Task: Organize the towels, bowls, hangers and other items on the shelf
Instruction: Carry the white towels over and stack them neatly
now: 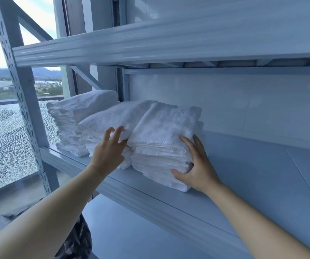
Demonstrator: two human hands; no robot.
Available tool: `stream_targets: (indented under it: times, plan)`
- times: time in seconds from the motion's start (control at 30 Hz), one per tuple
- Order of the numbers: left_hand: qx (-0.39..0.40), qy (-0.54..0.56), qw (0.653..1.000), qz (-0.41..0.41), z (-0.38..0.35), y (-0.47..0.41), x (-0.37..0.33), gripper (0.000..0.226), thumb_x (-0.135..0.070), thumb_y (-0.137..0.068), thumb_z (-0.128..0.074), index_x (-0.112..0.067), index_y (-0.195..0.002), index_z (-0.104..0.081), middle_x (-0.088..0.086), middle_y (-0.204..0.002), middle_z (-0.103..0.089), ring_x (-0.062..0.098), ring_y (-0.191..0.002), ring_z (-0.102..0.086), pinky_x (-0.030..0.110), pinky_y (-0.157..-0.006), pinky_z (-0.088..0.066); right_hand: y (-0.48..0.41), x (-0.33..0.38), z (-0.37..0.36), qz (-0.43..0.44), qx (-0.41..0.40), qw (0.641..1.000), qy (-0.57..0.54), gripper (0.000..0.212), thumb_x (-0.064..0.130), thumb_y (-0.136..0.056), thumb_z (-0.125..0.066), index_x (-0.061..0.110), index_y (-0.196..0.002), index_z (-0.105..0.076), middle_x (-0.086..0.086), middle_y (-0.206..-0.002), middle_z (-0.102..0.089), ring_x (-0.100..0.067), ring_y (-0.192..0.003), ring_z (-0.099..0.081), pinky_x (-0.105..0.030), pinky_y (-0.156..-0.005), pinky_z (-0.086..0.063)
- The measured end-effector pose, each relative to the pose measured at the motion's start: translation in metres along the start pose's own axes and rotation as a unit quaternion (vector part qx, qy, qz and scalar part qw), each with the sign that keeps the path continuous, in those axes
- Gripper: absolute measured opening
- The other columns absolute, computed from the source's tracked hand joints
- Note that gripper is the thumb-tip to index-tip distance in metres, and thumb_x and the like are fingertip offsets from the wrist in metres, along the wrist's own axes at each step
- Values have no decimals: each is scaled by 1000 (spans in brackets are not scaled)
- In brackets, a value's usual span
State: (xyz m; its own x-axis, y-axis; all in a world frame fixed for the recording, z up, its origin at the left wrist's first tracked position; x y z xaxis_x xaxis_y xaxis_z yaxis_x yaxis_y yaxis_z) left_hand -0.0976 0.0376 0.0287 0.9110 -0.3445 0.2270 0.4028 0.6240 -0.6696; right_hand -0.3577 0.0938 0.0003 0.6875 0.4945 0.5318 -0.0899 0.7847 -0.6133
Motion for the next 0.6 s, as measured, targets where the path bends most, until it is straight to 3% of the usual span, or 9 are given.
stream_targets:
  times: [0.13,0.27,0.33,0.4,0.5,0.6]
  plan:
    - [-11,-4,1000,3,6,7,2,40,0,-42,-85,-10,-79,-73,17,-117,-59,44,-101,-56,25,-34,-46,1,-1,2,1,5,1000,-10,93,37,-63,-78,63,-131,-21,21,-151,-2,0,-140,-16,-22,-93,-46]
    - [7,4,1000,6,1,12,6,47,0,-46,-85,-9,-90,-71,20,-126,-53,45,-109,-52,34,-39,-53,1,-2,-1,5,-3,1000,-11,93,35,-63,-79,61,-132,-22,20,-152,-3,-1,-139,-18,-13,-88,-43]
    - [7,17,1000,6,-3,14,8,58,-11,-50,-86,-9,-105,-66,21,-132,-48,45,-117,-46,41,-48,-56,0,-2,-3,5,-5,1000,-8,94,35,-63,-79,62,-132,-20,19,-152,-3,-1,-140,-18,-5,-84,-40]
    - [-5,39,999,16,-6,15,6,74,-29,-55,-84,-10,-122,-57,20,-139,-41,44,-125,-38,50,-67,-57,0,-3,-3,5,-3,1000,-4,96,37,-62,-79,62,-132,-18,19,-152,-2,-2,-140,-17,-6,-87,-41]
    - [-37,60,997,28,-5,11,-6,97,-45,-58,-79,-16,-140,-36,18,-147,-31,42,-135,-27,63,-99,-35,0,-3,-3,4,8,1000,4,102,43,-58,-82,61,-133,-15,19,-152,0,-3,-140,-16,-24,-98,-44]
    - [-41,49,998,-26,-3,4,-26,103,-50,-61,-75,-30,-145,-20,13,-152,-23,36,-140,-21,68,-104,-18,0,-4,-2,-9,25,1000,7,114,42,-51,-87,64,-132,-11,21,-152,5,-4,-140,-14,-22,-96,-42]
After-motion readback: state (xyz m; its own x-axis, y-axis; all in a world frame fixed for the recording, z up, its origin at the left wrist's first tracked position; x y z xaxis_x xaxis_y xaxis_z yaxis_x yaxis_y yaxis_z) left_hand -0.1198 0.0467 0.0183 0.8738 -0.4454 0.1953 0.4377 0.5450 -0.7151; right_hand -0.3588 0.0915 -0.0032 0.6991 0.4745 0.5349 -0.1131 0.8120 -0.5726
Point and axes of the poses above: each hand's wrist, its own y-axis away from the middle knuckle, its own z-axis out of the back of the hand, x = y × z, the point moved 2 cm from there along -y, towards the middle knuckle
